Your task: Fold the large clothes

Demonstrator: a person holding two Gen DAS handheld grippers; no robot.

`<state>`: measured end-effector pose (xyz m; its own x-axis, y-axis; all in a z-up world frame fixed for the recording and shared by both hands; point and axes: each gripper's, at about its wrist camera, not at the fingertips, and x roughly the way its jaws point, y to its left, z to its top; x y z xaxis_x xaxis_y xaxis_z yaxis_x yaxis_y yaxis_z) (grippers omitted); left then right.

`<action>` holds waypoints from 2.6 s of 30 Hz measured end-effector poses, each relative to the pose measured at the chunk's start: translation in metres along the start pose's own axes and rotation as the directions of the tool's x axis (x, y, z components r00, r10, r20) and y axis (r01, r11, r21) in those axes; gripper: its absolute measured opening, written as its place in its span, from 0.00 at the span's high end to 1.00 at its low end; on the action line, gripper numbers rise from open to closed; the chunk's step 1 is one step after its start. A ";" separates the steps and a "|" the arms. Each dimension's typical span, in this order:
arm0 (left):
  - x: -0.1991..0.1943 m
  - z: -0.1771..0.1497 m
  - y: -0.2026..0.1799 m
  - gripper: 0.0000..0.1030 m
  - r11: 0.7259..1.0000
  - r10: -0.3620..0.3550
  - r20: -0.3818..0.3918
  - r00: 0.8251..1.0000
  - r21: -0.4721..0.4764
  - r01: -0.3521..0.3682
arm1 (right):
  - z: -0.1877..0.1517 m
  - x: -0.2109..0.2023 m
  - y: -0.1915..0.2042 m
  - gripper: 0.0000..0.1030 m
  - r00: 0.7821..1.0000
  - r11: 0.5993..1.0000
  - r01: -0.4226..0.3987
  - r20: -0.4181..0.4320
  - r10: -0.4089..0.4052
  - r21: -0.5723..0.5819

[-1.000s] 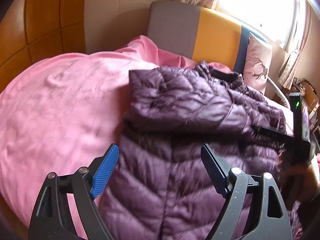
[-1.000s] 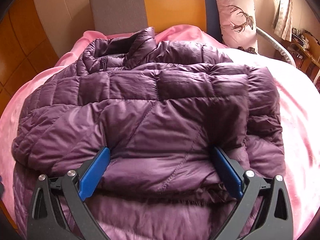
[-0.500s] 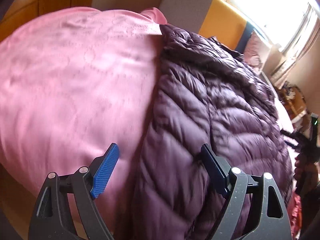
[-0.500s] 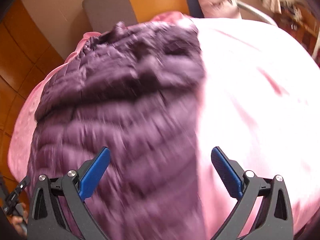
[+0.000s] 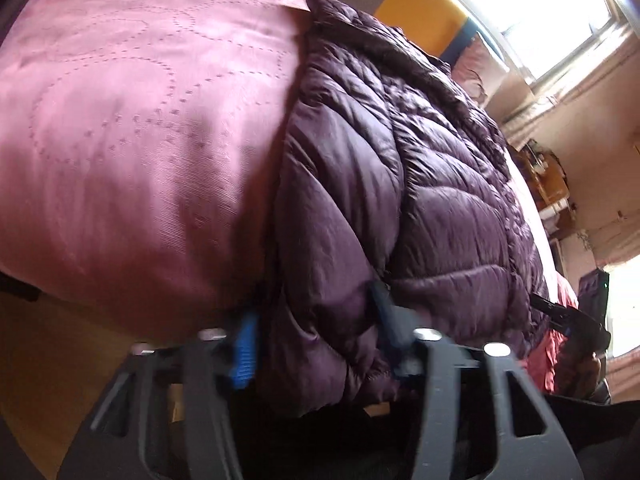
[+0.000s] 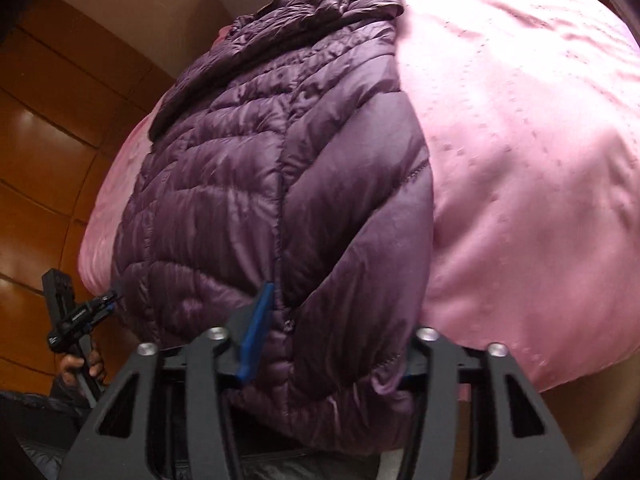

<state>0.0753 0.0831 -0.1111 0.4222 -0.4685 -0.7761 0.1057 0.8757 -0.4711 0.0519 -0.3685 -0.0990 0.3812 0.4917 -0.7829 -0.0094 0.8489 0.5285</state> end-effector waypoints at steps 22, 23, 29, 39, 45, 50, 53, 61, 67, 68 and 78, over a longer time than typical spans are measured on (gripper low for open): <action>-0.035 0.157 -0.035 0.95 0.952 -0.303 0.230 0.925 0.026 0.305 | 0.170 -0.023 0.025 0.93 0.956 0.989 -0.141 0.266 0.126 0.036; -0.030 0.168 -0.035 0.95 0.956 -0.291 0.228 0.929 0.019 0.294 | 0.180 -0.018 0.021 0.93 0.959 0.990 -0.133 0.260 0.116 0.049; 0.011 0.221 -0.033 0.95 0.969 -0.232 0.196 0.953 -0.041 0.244 | 0.220 0.014 -0.001 0.91 0.974 0.988 -0.097 0.217 0.069 0.124; 0.013 0.250 0.011 0.20 0.920 -0.236 0.299 0.925 -0.239 0.311 | 0.241 0.014 -0.023 0.17 0.937 0.944 -0.264 0.284 0.203 0.197; 0.026 0.218 0.020 0.20 0.951 -0.208 0.206 0.956 -0.187 0.247 | 0.199 -0.012 -0.029 0.04 0.929 0.964 -0.198 0.348 0.127 0.175; 0.054 0.189 0.009 0.26 0.950 -0.264 0.102 0.959 -0.143 0.276 | 0.158 0.005 -0.040 0.07 0.964 0.981 -0.078 0.265 0.029 0.177; 0.067 0.183 -0.001 0.47 0.960 -0.248 0.069 0.966 -0.121 0.254 | 0.149 0.027 -0.033 0.44 0.978 0.989 0.014 0.204 -0.045 0.150; 0.049 0.161 -0.009 0.84 0.967 -0.241 0.066 0.968 -0.064 0.246 | 0.123 0.004 -0.017 0.82 0.976 0.997 0.019 0.217 -0.036 0.079; 0.031 0.125 -0.011 0.84 0.964 -0.262 0.045 0.964 -0.044 0.264 | 0.075 -0.026 -0.021 0.82 0.980 0.998 0.005 0.196 -0.017 0.065; 0.027 0.116 -0.011 0.84 0.962 -0.268 0.039 0.963 -0.043 0.269 | 0.067 -0.032 -0.022 0.82 0.982 0.998 0.004 0.188 -0.016 0.063; -0.019 0.014 -0.020 0.76 0.968 -0.248 -0.027 0.968 -0.039 0.247 | 0.013 -0.069 -0.022 0.75 0.993 0.997 0.076 0.091 -0.074 -0.026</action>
<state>0.0781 0.0765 -0.0813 0.3582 -0.6740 -0.6461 0.1711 0.7276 -0.6643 0.0376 -0.4230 -0.0524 0.4635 0.4080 -0.7866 -0.0047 0.8888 0.4583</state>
